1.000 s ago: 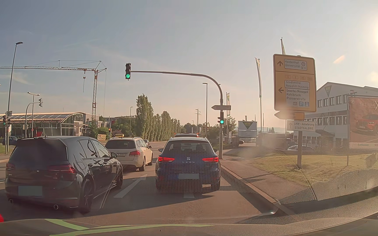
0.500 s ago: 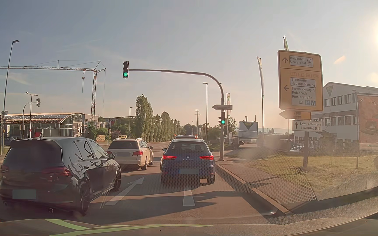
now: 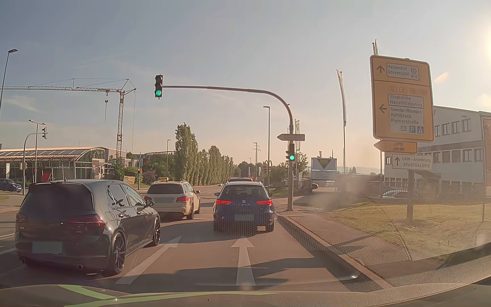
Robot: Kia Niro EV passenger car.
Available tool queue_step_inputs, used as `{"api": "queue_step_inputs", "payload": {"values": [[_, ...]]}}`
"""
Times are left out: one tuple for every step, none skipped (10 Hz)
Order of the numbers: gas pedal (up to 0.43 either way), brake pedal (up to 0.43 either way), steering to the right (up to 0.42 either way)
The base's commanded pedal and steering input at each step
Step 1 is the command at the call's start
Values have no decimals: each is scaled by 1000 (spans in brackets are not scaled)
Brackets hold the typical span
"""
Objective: Follow the waypoints while adhering to traffic rules and regulations
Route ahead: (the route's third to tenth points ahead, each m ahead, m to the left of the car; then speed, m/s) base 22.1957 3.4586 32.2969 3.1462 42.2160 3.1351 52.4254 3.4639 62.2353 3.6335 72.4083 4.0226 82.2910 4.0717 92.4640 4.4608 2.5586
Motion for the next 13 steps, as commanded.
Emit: {"api": "queue_step_inputs", "payload": {"values": [[177, 0, -4], [189, 0, -5], [189, 0, -6], [189, 0, -8], [197, 0, -10], [197, 0, -12], [197, 0, -14], [209, 0, -15], [209, 0, -16], [220, 0, -16], [220, 0, -16], [220, 0, -16], [220, 0, -16]]}}
